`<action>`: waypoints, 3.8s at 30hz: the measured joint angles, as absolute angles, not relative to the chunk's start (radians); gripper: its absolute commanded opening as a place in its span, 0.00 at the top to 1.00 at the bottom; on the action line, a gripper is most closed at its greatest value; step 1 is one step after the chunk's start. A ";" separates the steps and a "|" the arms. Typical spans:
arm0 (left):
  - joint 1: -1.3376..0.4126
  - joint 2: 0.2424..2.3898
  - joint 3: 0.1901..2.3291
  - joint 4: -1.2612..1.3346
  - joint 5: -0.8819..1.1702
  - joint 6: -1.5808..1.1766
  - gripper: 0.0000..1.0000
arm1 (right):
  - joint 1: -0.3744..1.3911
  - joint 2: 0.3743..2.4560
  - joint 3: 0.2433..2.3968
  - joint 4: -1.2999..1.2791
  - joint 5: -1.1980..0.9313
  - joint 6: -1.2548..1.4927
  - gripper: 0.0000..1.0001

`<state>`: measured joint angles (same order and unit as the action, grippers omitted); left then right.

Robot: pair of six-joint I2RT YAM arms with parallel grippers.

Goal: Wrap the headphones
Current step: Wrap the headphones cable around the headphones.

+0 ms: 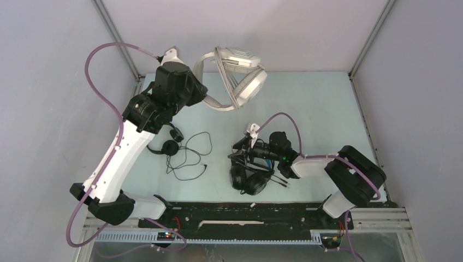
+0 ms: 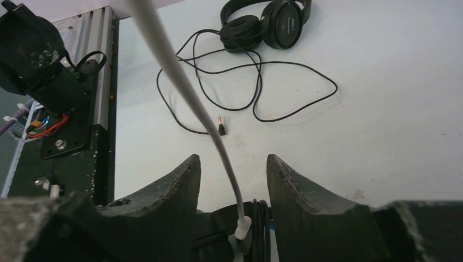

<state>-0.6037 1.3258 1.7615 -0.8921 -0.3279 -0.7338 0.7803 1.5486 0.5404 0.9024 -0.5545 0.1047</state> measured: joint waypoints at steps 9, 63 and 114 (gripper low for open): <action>-0.604 1.325 1.761 -0.892 -0.321 -0.734 1.00 | 0.775 1.639 0.540 1.031 -0.561 0.107 0.62; -0.689 1.226 1.552 -0.929 -0.001 0.222 1.00 | 0.329 1.288 1.034 -0.079 -0.836 0.363 1.00; -0.789 1.447 1.619 -0.924 -0.622 0.055 1.00 | 0.503 1.221 1.036 0.136 -0.566 1.114 1.00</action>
<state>-0.7887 1.4467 1.6188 -0.9241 -0.6216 0.0547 0.5034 1.2209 1.0359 0.1360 -0.5659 1.1145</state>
